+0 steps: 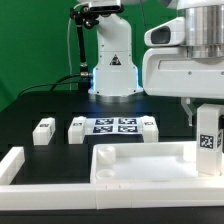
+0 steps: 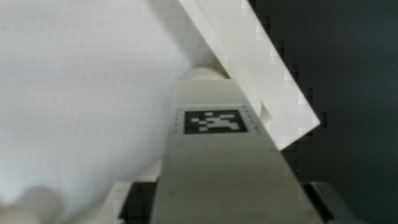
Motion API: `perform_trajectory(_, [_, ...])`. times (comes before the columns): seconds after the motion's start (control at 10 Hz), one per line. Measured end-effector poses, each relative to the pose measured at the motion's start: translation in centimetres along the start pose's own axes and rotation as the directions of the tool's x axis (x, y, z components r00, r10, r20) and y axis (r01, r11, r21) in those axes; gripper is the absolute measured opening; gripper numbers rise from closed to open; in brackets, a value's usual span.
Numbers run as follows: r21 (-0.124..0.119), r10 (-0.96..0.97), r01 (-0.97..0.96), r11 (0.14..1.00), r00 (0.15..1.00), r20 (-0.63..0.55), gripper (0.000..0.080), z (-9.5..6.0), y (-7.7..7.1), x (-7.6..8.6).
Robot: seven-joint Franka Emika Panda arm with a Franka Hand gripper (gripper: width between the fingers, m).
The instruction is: Assemble desk
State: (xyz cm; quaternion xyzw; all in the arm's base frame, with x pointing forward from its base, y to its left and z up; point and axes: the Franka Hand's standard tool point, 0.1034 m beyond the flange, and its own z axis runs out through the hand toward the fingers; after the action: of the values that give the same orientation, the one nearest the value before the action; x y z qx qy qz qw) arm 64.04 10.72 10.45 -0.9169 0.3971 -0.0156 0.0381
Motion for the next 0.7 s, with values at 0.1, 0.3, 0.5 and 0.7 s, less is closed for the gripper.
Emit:
perform_trajectory(0.1, [0.010,0.144,-0.144,0.990,0.990,0.008,0.0287,-0.05,-0.08,0.05])
perform_trajectory(0.3, [0.012,0.386,-0.386,0.922,0.922,0.022,0.0287,-0.07,-0.02,0.16])
perform_trajectory(0.5, [0.020,0.593,-0.594,0.804,0.805,0.022,0.0288,0.22,-0.15,-0.23])
perform_trajectory(0.7, [0.013,0.699,-0.700,0.714,0.714,0.034,0.0288,0.17,-0.35,-0.46])
